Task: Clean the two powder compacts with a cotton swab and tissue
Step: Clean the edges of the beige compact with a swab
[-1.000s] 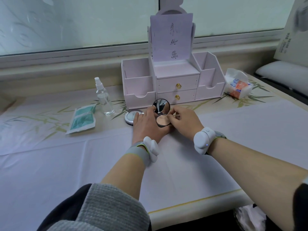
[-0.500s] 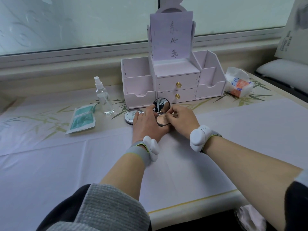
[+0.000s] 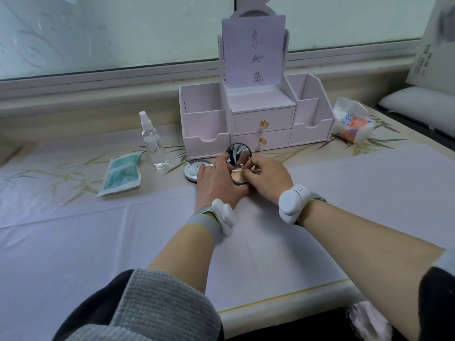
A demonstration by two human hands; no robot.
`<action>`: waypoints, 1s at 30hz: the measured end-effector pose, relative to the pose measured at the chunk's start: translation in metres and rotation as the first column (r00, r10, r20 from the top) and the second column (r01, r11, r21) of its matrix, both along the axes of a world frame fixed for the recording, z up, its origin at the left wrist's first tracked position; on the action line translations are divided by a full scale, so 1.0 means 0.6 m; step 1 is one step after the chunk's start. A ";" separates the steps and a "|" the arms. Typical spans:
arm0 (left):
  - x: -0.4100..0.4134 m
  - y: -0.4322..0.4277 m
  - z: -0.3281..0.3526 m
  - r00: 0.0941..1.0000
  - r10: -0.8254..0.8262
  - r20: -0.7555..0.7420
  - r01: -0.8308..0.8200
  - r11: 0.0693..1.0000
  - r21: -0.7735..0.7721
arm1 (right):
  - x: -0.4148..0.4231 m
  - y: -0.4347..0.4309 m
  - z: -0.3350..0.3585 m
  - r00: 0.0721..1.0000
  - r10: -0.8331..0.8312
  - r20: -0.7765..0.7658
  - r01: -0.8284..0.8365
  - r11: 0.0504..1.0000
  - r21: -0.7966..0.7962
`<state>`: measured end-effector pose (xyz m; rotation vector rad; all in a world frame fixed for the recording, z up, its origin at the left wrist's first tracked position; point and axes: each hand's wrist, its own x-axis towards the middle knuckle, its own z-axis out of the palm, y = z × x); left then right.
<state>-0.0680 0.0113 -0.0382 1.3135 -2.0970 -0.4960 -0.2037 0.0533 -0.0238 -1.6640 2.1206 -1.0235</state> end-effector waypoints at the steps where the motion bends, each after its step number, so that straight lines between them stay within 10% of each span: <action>1: 0.000 -0.001 -0.001 1.000 -0.002 0.002 0.002 1.000 0.003 | 0.000 0.001 0.001 1.000 0.005 -0.002 -0.005 1.000 0.003; 30: 0.001 -0.001 0.000 1.000 -0.007 0.008 0.007 1.000 -0.010 | -0.017 0.014 0.018 0.981 0.188 0.049 -0.189 0.982 0.021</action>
